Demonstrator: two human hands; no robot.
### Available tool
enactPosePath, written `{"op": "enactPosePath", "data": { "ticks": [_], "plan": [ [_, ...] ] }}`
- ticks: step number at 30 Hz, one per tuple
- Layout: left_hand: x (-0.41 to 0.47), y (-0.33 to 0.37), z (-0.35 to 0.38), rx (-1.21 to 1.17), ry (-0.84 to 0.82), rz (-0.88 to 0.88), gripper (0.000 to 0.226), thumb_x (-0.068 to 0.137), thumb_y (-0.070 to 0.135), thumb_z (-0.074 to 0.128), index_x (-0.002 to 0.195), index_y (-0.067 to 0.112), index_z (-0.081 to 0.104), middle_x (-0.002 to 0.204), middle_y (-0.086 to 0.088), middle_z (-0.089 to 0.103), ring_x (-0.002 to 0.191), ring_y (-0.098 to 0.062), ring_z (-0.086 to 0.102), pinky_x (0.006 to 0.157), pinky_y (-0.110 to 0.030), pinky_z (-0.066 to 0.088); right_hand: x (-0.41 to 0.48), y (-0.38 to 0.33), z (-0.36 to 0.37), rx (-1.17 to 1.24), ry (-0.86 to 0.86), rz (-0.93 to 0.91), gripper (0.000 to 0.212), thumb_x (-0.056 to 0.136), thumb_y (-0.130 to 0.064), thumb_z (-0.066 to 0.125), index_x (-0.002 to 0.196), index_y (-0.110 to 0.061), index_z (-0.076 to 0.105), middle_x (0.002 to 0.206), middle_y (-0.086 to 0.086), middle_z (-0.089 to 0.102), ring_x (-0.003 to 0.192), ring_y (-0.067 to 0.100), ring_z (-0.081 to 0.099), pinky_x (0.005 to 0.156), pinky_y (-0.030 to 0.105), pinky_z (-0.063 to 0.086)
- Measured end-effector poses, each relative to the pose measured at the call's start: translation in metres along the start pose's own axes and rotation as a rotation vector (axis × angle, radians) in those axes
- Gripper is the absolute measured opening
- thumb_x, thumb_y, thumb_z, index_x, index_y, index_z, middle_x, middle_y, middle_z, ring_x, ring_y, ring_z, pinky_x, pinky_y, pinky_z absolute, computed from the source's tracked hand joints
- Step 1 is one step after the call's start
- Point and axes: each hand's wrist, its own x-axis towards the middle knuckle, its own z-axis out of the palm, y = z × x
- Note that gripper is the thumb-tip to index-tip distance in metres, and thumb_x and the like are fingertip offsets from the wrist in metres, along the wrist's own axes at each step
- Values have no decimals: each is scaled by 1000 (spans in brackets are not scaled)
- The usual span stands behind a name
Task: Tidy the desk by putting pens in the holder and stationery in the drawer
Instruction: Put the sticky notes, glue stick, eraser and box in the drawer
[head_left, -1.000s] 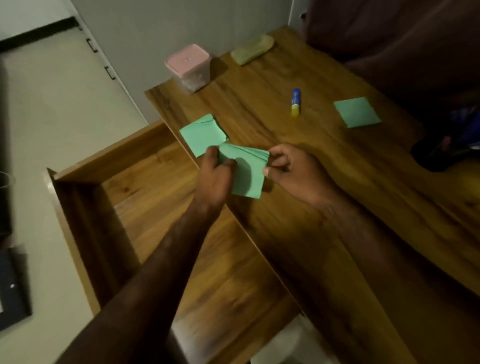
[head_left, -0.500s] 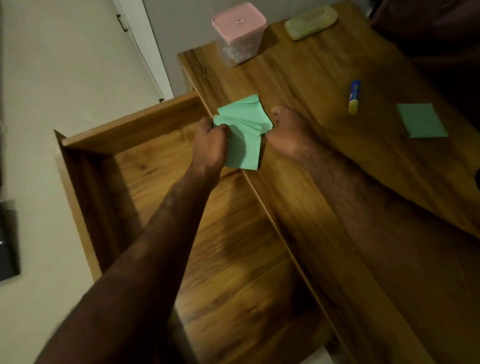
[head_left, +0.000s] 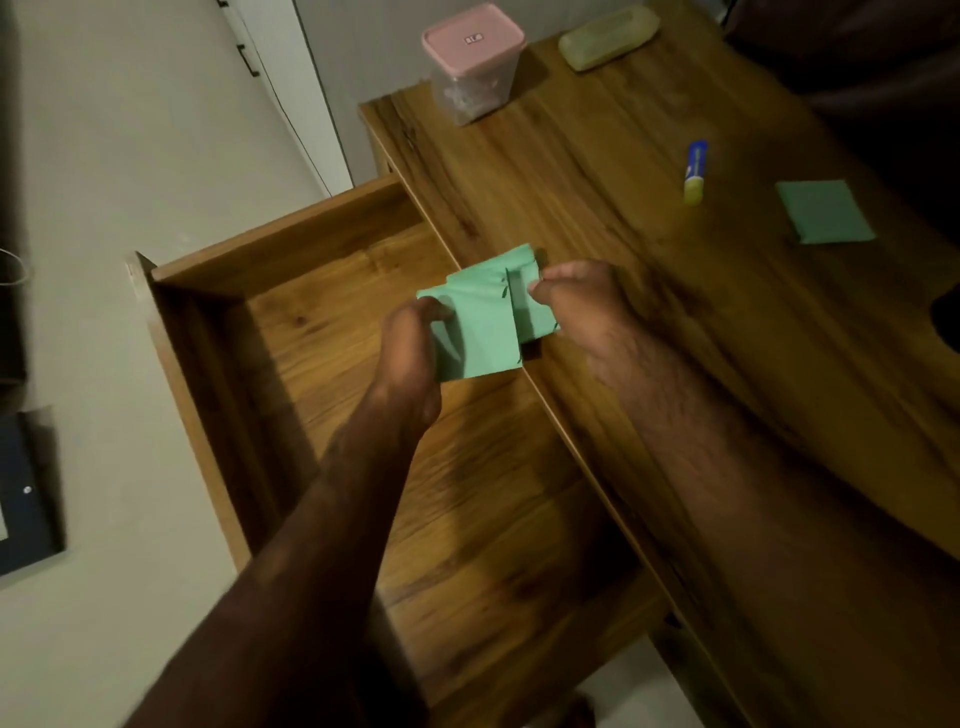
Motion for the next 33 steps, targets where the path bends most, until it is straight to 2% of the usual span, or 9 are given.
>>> {"op": "enactPosePath", "data": {
  "ticks": [5,10,16,20,22,23,25,30,33],
  "plan": [
    [-37,-23,3,3,-79,-66,47,79,22,54,125,14,58,121,-14,67,110,-34,64,95,-51,52,-49,25,-2,74,-54,45,21,94,-5,55,96,-21,68,91,0,76,81,15,74,61,28,59],
    [-73,-50,-16,78,-2,-55,40,83,23,50,120,14,62,112,-13,70,100,-31,66,86,-44,55,-88,65,-7,28,-62,-8,21,94,-5,57,101,-19,71,97,0,76,89,16,73,74,31,60],
    [-100,-69,-52,171,130,-106,42,87,21,56,128,13,47,110,-13,58,101,-32,60,75,-41,54,-135,93,2,85,-130,23,23,97,-5,54,112,-16,68,108,4,71,98,20,68,76,36,60],
    [-101,-70,-71,359,81,-107,38,86,24,55,122,13,53,114,-17,61,104,-35,62,96,-50,52,-158,106,13,32,-227,50,33,99,-5,50,128,-16,63,116,3,67,102,18,65,81,36,60],
    [-95,-70,-78,465,82,-98,13,88,24,54,101,18,56,113,-16,62,105,-34,61,99,-49,50,-158,115,22,9,-244,84,34,100,-6,49,129,-17,62,112,1,67,101,18,67,85,38,60],
    [-91,-70,-83,506,90,-91,2,90,22,54,91,21,55,111,-14,62,104,-32,60,98,-46,49,-157,119,28,2,-231,99,32,99,-7,51,127,-18,62,110,0,68,100,18,68,87,39,60],
    [-76,-70,-94,565,82,-89,5,91,19,53,86,21,54,107,-13,60,101,-31,58,91,-41,48,-150,124,43,-15,-187,128,29,97,-9,55,122,-19,64,106,0,70,98,18,69,85,38,60],
    [-29,-54,-116,752,-12,-78,14,95,24,53,104,14,58,98,-8,61,85,-24,60,73,-36,47,-123,124,87,-127,-37,184,28,91,-13,59,117,-19,67,107,-1,70,99,18,65,86,36,57],
    [-4,-43,-120,848,-23,-17,24,93,29,53,111,14,59,102,-5,60,87,-22,59,78,-35,48,-112,122,107,-134,65,265,33,91,-12,59,123,-16,65,118,4,69,108,23,65,91,40,57]
  ]
}}
